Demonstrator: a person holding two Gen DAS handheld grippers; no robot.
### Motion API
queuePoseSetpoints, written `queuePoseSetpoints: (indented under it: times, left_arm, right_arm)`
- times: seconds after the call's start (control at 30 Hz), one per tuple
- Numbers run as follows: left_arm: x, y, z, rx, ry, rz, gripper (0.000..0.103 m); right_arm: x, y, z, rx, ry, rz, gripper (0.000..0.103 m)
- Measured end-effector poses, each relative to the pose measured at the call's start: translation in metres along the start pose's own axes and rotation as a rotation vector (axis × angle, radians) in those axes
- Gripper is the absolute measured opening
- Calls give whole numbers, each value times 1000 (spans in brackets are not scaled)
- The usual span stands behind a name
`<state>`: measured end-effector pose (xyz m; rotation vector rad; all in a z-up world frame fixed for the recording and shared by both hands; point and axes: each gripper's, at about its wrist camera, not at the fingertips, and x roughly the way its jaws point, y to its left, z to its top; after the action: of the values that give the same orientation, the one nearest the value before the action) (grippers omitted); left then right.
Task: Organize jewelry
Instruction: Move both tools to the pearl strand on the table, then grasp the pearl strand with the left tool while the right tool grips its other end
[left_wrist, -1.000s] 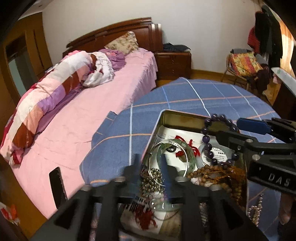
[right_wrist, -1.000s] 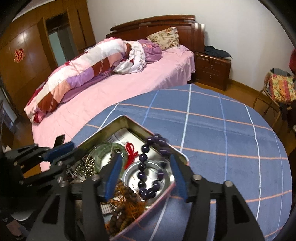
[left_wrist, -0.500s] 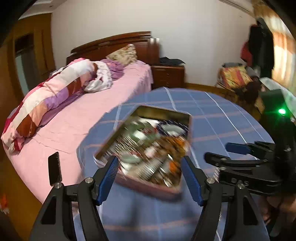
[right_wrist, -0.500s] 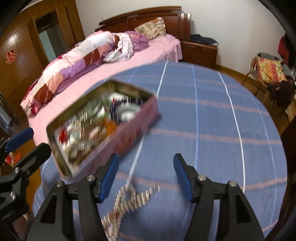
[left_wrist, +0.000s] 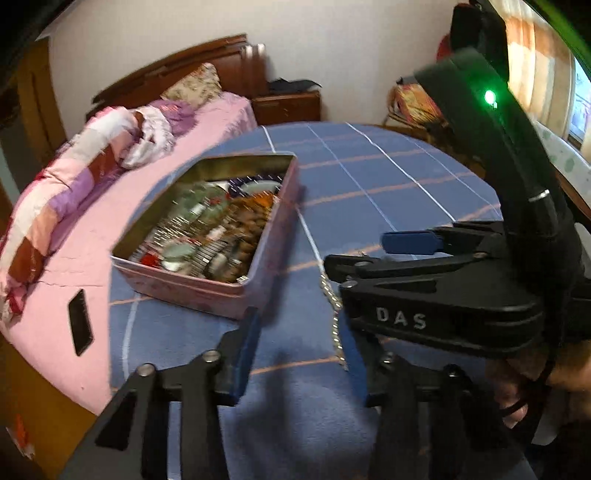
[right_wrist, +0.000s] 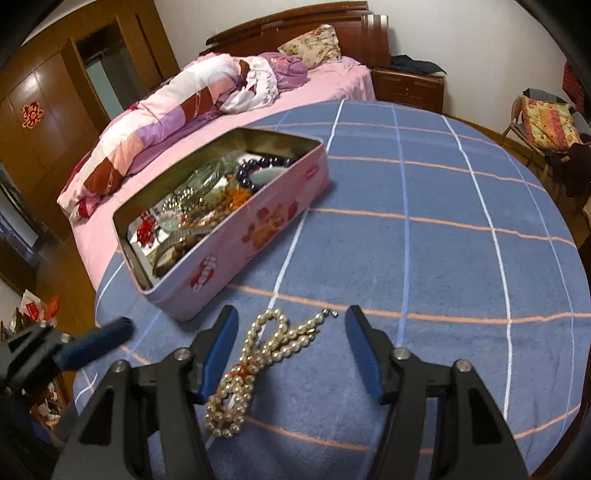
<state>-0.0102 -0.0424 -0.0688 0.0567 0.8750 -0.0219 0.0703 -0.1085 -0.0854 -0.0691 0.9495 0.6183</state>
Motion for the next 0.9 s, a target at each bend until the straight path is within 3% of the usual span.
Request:
queuePoseSetpoints:
  times: [0.17,0.33,0.4,0.53,0.57,0.9]
  left_arm:
    - [11,-1,-1,-2,40,-70,39]
    - [24,-12,-2,42,71,-124,39]
    - [33,-11,-4,27,103,-152,32]
    - [33,-12,-3,29,89,-188,14]
    - [32,-14,-2,39,76,-185,5]
    - [-3,-8,15,94,-65,-146,5]
  right_arm:
    - [12,2,-4,-10,45,-18,38]
    - [13,5,-6,-31,45,-33,27]
    - [13,7,-7,-45,44,-43,24]
    - [11,11,-9,-67,26,-53,17]
    - [9,11,-9,-69,12,-50,9]
    - [-32,8,0,-25,-98,6,10]
